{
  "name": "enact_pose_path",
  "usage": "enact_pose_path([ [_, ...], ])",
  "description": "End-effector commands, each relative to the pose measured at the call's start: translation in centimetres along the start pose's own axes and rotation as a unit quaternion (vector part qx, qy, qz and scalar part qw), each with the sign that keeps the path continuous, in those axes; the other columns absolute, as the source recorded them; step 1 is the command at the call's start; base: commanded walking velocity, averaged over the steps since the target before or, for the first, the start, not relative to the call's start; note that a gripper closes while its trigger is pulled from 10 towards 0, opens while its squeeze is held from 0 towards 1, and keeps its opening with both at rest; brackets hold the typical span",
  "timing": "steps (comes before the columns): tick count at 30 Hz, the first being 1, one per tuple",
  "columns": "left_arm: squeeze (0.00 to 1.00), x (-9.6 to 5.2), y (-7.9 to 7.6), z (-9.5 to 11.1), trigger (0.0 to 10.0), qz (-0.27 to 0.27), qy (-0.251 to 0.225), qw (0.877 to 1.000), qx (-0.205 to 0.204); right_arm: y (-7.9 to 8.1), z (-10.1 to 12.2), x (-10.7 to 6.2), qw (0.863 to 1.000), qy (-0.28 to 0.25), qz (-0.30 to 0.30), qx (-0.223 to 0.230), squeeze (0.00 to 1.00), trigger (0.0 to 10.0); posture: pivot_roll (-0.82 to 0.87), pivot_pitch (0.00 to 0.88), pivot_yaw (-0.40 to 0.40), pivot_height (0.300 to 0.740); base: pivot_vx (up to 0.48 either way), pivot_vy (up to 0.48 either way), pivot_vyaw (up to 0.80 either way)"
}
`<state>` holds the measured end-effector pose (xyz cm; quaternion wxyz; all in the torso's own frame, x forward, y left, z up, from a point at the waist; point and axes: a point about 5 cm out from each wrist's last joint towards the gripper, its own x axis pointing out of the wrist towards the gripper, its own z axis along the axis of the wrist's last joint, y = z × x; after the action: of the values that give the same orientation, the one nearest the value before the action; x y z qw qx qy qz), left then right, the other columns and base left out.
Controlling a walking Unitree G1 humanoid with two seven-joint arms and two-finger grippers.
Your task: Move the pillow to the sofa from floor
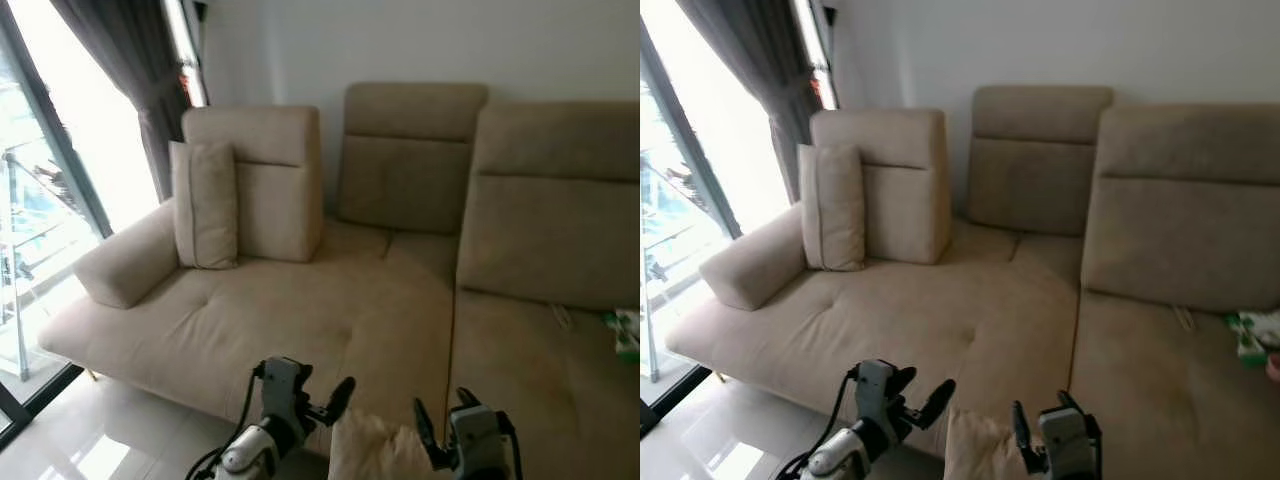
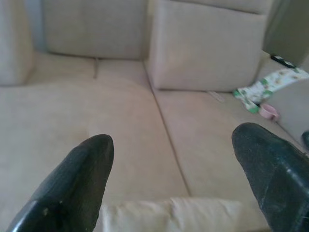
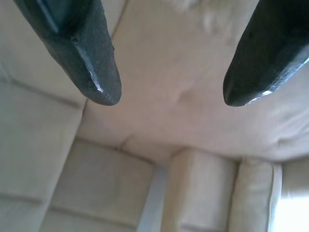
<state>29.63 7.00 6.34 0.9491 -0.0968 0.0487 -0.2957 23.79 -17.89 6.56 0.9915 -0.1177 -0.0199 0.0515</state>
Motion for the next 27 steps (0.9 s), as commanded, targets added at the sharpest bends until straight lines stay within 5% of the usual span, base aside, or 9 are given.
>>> enact_pose_path([
  [1,0.0,-0.69,1.01,-0.3,10.0,0.015,0.01,1.0,0.005,0.91,-0.07,0.0,1.0,0.002,0.011,0.009,0.0,10.0,0.09,0.0,0.084,0.74,0.0,0.0,0.0],
  [27,0.0,-0.8,1.05,-0.06,10.0,0.006,0.004,1.0,0.012,0.88,-0.4,0.11,1.0,0.01,0.013,0.015,0.0,10.0,0.09,0.0,0.089,0.72,0.0,0.0,0.0],
])
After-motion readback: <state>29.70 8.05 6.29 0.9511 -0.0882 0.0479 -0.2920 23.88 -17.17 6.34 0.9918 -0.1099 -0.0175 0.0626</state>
